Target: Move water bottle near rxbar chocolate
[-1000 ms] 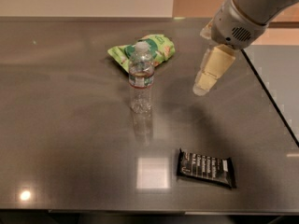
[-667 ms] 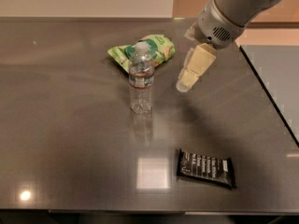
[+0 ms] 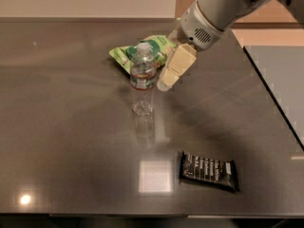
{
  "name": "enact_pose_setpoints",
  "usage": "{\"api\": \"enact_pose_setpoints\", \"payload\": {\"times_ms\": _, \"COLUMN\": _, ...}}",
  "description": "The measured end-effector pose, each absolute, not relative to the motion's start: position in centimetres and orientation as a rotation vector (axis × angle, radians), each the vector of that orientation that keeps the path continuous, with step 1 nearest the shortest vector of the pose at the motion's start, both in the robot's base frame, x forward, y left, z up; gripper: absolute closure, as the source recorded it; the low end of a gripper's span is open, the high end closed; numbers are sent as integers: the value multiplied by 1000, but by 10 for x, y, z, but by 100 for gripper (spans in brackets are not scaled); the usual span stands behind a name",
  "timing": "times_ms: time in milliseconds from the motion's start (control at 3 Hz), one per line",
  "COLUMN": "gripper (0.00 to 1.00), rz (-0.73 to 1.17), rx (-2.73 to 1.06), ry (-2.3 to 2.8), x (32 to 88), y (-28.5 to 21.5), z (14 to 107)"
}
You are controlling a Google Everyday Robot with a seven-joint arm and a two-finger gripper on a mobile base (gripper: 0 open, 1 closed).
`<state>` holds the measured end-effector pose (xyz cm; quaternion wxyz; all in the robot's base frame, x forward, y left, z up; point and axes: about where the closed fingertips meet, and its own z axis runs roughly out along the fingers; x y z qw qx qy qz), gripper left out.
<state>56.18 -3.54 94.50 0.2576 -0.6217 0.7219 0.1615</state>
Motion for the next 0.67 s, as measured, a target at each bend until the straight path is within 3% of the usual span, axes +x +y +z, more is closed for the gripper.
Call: {"api": "enact_pose_setpoints", "payload": {"times_ms": 667, "gripper": 0, "rz": 573, "rx": -1681, "ry": 1894, "x": 551, "y": -4, "z": 942}}
